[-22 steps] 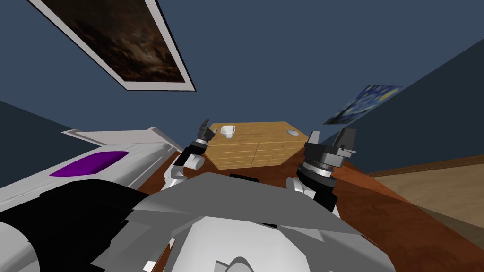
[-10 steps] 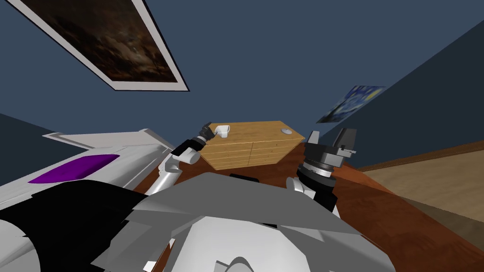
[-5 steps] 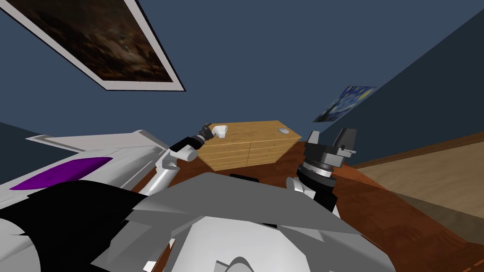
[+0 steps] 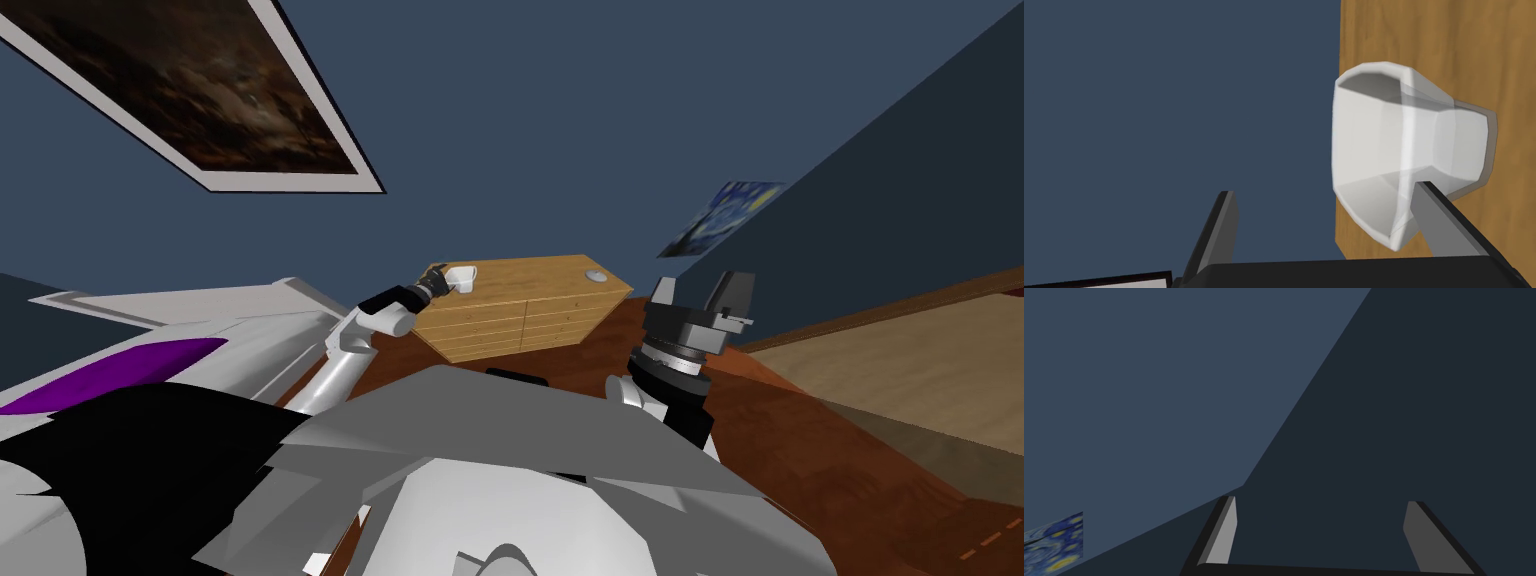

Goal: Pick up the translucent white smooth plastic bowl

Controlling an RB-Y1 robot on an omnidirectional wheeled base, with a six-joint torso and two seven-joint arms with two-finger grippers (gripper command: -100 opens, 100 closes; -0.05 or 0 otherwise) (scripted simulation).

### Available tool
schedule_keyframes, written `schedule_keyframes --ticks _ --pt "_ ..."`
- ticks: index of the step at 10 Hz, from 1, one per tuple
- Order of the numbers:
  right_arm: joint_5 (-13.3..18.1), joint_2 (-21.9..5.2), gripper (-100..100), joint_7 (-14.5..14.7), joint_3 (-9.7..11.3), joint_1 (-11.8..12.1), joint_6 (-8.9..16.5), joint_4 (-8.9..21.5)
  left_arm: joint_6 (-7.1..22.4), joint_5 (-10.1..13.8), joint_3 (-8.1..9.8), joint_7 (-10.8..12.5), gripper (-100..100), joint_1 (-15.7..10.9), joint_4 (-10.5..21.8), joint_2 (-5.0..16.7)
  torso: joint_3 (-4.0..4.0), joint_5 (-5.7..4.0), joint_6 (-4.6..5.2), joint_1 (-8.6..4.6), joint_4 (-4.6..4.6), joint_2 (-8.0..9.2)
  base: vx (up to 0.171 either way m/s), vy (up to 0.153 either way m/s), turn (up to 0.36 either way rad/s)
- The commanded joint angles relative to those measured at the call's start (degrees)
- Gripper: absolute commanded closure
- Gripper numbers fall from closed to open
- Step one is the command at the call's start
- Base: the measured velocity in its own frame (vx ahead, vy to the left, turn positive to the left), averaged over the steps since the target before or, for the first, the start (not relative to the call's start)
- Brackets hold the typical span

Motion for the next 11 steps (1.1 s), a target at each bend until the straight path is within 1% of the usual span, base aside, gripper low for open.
schedule_keyframes --ticks 1,2,3,4,5,6,8,9,10,11 --pt "0.0 0.0 0 0.0 0.0 0.0 0.0 0.0 2.86 1.4 1.3 0.26 -100 -0.9 1.26 1.68 0.0 0.0 0.0 0.0 0.0 0.0 0.017 -0.036 -0.089" --pt "0.0 0.0 0 0.0 0.0 0.0 0.0 0.0 4.57 1.4 1.3 0.26 -100 -0.9 1.26 1.68 -0.02 -0.01 0.03 -0.05 0.0 -0.03 0.02 -0.032 -0.056" --pt "0.0 0.0 0 0.0 0.0 0.0 0.0 0.0 4.99 1.4 1.3 0.26 -100 -0.9 1.26 1.68 -0.02 -0.01 0.0 -0.05 -0.01 -0.04 0.006 -0.014 0.006" --pt "0.0 0.0 0 0.0 0.0 0.0 0.0 0.0 7.26 2.63 2.6 0.46 -100 -1.79 2.57 3.21 0.0 0.0 0.0 0.0 0.0 0.0 0.007 -0.032 -0.101" --pt "0.0 0.0 0 0.0 0.0 0.0 0.0 0.0 8.98 2.63 2.6 0.46 -100 -1.79 2.57 3.21 0.0 -0.01 0.03 -0.04 0.0 0.0 0.011 -0.029 -0.05" --pt "0.0 0.0 0 0.0 0.0 0.0 0.0 0.0 10.7 3.8 3.93 0.59 -100 -2.66 3.97 4.69 0.0 -0.01 -0.01 -0.03 0.0 0.0 0.019 -0.042 -0.095" --pt "0.0 0.0 0 0.0 0.0 0.0 0.0 0.0 13.33 3.8 3.93 0.59 -100 -2.66 3.97 4.69 -0.02 -0.01 0.0 -0.05 -0.01 -0.03 0.016 -0.021 -0.022" --pt "0.0 0.0 0 0.0 0.0 0.0 0.0 0.0 15.47 4.91 5.29 0.68 -100 -3.5 5.45 6.1 -0.01 0.0 -0.01 0.01 0.0 -0.01 0.024 -0.026 -0.094" --pt "0.0 0.0 0 0.0 0.0 0.0 0.0 0.0 17.09 4.91 5.29 0.68 -100 -3.5 5.45 6.1 -0.03 0.0 0.02 -0.01 -0.01 -0.05 0.019 -0.025 -0.062" --pt "0.0 0.0 0 0.0 0.0 0.0 0.0 0.0 18.88 5.96 6.65 0.72 -100 -4.3 6.99 7.44 -0.02 -0.01 -0.01 -0.02 -0.01 -0.03 0.024 -0.031 -0.09"
